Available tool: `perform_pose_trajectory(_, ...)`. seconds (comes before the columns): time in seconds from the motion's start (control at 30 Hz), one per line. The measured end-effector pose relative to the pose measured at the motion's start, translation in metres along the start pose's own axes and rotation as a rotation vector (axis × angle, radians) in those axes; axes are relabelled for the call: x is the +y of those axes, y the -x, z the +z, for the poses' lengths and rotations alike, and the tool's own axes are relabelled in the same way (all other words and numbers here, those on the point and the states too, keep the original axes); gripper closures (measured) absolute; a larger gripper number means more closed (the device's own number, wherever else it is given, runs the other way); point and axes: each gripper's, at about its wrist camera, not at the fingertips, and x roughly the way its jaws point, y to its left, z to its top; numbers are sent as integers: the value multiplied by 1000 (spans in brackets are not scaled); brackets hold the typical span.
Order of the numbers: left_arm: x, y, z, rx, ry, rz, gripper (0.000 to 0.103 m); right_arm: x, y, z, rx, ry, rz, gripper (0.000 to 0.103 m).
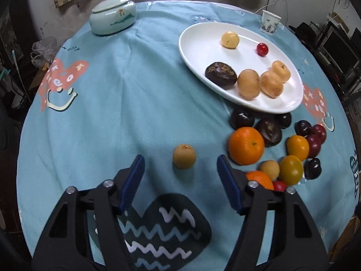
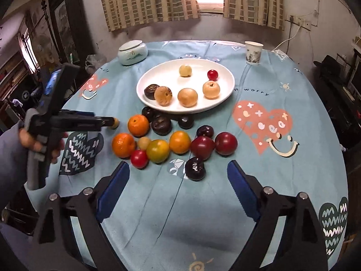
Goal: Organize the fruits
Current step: 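Grasp a small brown kiwi with the left gripper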
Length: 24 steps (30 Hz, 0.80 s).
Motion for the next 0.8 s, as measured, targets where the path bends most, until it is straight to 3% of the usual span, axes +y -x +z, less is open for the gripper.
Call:
perform_pose_trajectory(0.2,-5,-16,4,29,-20,3,37,-7,-13,2,43,-42,-3,13)
perform_pose_trajectory(0.23,-5,-20,5,39,-19,5,40,-6,-16,2,52,-39,-8,13)
perform_pose_trajectory(0.3,-2,-30,5,76,-8,14,58,-6,-19,3,57,-46,-8,14)
perform_pose_trajectory(0.4,0,-31,3,67,-4,15,67,-8,-22,5,62,-47,-9,13)
perform_pose_trajectory(0.43,1,-30,4,62,-2,11,77,-9,-24,5,66,-47,-10,13)
perform_pose_trajectory(0.47,1,-27,4,54,2,7,78,-10,-25,5,70,-45,-13,13)
perform_pose_trajectory(0.6,-7,0,2,-7,-26,19,78,-14,-39,-3,122,-16,-71,14)
perform_pose_trajectory(0.7,-21,34,-7,-50,-52,-44,79,-20,-48,-13,145,1,-113,18)
perform_pose_trajectory(0.8,-43,64,-22,-81,-95,-111,78,-26,-56,-16,164,-15,-102,25)
